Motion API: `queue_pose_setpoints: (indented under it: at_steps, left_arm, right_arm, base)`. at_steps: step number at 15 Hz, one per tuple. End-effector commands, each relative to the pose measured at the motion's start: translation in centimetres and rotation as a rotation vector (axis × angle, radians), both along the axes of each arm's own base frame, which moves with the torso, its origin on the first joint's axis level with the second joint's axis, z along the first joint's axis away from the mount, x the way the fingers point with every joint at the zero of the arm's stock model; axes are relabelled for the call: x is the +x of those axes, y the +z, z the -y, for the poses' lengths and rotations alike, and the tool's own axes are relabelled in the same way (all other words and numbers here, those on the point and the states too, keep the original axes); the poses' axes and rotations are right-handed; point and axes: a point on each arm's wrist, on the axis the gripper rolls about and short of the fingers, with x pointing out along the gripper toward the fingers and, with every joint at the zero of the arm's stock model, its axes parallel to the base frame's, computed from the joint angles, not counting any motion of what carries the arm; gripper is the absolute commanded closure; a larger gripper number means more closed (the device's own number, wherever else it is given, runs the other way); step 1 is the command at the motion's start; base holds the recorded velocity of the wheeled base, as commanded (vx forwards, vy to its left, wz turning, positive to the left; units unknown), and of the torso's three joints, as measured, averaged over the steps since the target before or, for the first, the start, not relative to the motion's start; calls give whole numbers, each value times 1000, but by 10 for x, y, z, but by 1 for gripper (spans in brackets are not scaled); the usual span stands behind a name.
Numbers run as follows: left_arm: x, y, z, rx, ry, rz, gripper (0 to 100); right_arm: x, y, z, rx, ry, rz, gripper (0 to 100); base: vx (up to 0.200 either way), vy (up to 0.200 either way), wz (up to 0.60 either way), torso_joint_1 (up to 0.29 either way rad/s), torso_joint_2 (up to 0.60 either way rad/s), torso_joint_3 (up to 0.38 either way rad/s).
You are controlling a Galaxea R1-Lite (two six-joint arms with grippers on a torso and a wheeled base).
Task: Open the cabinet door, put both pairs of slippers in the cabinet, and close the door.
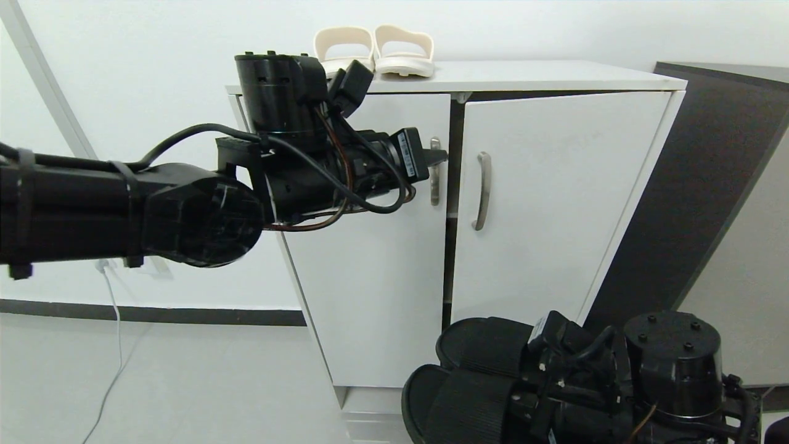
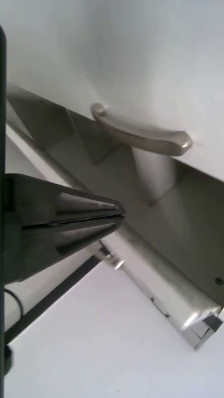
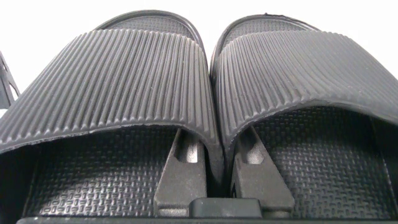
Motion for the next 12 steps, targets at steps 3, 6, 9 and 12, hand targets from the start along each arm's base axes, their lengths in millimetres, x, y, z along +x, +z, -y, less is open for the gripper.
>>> queue_pose_setpoints:
  at_steps: [3, 6, 9, 12]
  left_arm:
    - [15, -8, 19, -4, -20, -5, 100]
    - [23, -11, 28, -7, -28, -1, 100]
    - [23, -12, 31, -5, -33, -6, 100]
    - [14, -15, 40, 5, -59, -12, 100]
  right_arm:
    - [0, -1, -1, -3, 1, 0, 100]
    - [-2, -2, -1, -21, 17, 16, 100]
    - [-3, -4, -1, -29, 19, 10, 100]
    - [-5, -5, -2, -30, 31, 7, 100]
  base:
    - [0, 0, 0, 0, 0, 0]
    - [0, 0, 0, 0, 0, 0]
    - [-133, 0, 0, 3, 2, 3]
    - [-200, 0, 0, 1, -1, -2]
